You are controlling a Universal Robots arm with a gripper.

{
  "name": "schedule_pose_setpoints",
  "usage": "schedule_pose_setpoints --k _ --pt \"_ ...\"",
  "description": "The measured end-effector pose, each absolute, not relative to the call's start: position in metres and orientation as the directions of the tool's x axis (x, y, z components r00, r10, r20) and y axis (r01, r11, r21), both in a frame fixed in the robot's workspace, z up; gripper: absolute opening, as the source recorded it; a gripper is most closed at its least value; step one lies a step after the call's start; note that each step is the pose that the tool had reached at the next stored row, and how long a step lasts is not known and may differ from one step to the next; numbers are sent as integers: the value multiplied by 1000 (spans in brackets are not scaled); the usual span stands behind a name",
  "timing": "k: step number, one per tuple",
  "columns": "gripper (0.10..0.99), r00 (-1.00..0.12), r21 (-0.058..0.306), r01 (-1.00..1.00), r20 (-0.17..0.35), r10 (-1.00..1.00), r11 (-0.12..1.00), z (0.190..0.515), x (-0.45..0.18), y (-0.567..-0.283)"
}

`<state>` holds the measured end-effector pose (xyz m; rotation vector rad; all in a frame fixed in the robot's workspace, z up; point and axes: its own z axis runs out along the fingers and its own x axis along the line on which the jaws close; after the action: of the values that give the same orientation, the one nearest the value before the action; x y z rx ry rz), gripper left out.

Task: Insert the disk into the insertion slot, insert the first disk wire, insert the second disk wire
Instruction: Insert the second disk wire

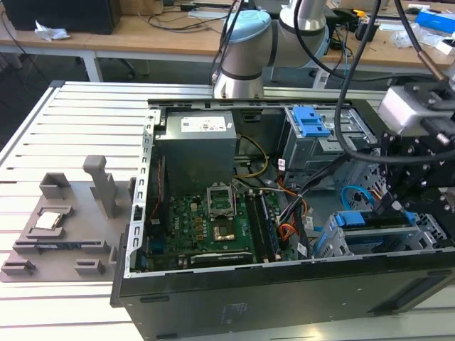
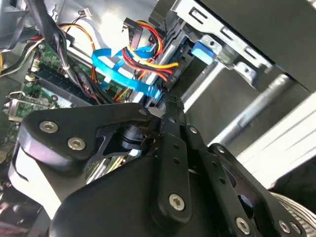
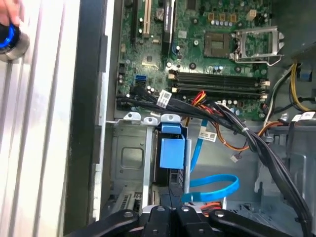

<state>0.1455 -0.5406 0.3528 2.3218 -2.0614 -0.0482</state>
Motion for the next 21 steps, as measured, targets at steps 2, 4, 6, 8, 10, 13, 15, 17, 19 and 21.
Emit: schedule_pose_setpoints --k 2,4,6,8,10,13,15,17,19,21 --pt "106 125 48 -991 1 -992 -124 351 145 -541" --pt "106 128 48 -991 1 -992 -128 347 145 -540" --pt "106 132 48 -990 1 -991 -132 345 145 -537" --pt "106 134 48 -990 1 -991 -134 345 145 -536" --pt "106 134 48 -990 1 -991 -134 344 145 -536" --pt "106 134 48 -990 1 -991 -134 341 145 -536" --pt "106 134 48 -990 1 -991 -134 340 145 -536" --pt "106 134 48 -990 1 -991 -134 340 146 -536" --pt "106 134 47 -990 -2 -991 -134 342 146 -536" --pt "106 134 47 -990 -1 -991 -134 348 146 -536"
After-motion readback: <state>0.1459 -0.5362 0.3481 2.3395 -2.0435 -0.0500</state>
